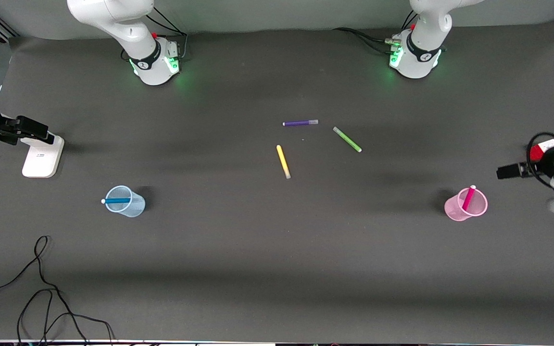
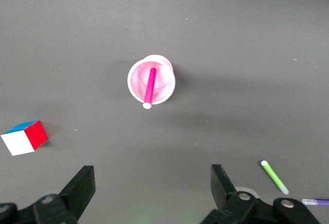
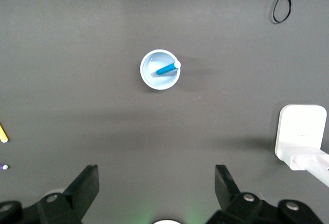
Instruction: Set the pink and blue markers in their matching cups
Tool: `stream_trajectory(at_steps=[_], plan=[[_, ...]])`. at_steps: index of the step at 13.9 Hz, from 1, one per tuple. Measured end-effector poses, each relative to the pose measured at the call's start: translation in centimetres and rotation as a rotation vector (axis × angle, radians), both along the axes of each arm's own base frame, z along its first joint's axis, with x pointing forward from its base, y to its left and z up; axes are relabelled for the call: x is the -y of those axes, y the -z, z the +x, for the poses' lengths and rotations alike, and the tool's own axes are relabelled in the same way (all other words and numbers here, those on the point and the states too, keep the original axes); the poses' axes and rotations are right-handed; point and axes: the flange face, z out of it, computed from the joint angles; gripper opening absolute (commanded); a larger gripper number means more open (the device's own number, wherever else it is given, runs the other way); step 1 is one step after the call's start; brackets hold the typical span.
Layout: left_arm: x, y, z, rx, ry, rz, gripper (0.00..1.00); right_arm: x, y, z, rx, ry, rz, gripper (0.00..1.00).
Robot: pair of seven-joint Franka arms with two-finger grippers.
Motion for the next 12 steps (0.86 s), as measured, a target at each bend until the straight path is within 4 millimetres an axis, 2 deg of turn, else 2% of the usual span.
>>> stream_trajectory(at_steps=[2,6,9,12], plan=[[0.9,-2.0,-1.4,0.047,0.013,-0.007,1.00,0.4,0.0,-0.1,0.000,0.012,0.014,1.00],[3.7,-5.8,-3.8,0.110,0.060,-0.022,1.00,0.0,0.0,0.0,-0.001,0.005,0.019,1.00],[5.1,-6.3,-4.5,0.118,0.081,-0.027,1.00,-0.3,0.0,0.0,-0.002,0.000,0.019,1.00],[5.1,-5.9,-4.6,0.112,0.083,-0.028,1.00,-0.4,-0.3,0.0,0.004,-0.001,0.019,1.00]])
